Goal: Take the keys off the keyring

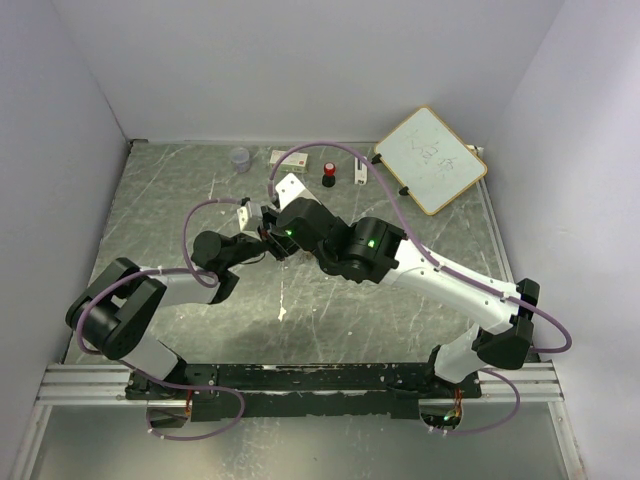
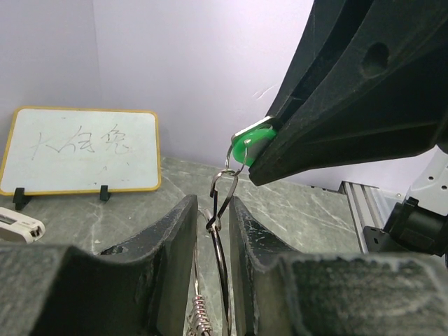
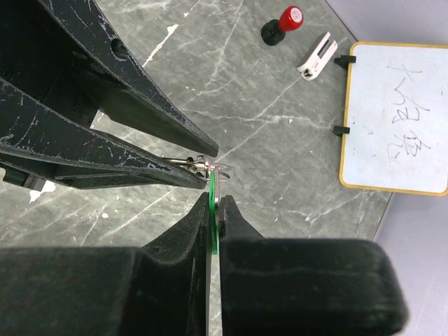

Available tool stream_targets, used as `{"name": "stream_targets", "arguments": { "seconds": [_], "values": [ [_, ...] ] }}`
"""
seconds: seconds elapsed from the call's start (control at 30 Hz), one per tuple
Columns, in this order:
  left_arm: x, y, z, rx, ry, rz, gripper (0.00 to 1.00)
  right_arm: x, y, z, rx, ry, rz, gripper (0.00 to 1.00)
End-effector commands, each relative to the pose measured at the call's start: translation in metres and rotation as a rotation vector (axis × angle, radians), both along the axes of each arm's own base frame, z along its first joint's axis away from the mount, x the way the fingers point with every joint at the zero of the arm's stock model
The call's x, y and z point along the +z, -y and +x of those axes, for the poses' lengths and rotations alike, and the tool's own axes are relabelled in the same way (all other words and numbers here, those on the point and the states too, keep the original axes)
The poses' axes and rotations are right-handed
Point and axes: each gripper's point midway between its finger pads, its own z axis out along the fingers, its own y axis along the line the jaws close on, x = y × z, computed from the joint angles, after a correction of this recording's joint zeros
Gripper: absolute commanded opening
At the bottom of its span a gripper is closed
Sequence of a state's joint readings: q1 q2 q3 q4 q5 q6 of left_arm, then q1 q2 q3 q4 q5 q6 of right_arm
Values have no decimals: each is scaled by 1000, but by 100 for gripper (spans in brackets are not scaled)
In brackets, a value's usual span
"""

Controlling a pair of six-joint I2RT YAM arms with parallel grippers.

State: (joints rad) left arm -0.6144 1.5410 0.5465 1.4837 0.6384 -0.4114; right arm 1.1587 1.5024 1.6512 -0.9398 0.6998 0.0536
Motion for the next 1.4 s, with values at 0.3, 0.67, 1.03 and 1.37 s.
{"name": "stream_targets", "arguments": {
  "seconds": [0.3,0.67,1.03,1.37],
  "values": [
    [21,-6,-8,17,72,-56,31,12,-3,-1,-8,23,44,0],
    [24,-9,-6,51,73,-46,7,13,-2,0,-22,26,45,0],
    [18,-9,-8,59,112,15,7,32,6,5,-58,80,62,0],
    [12,-9,-7,74,144,104,7,38,-5,11,-8,87,-6,0]
  ]
}}
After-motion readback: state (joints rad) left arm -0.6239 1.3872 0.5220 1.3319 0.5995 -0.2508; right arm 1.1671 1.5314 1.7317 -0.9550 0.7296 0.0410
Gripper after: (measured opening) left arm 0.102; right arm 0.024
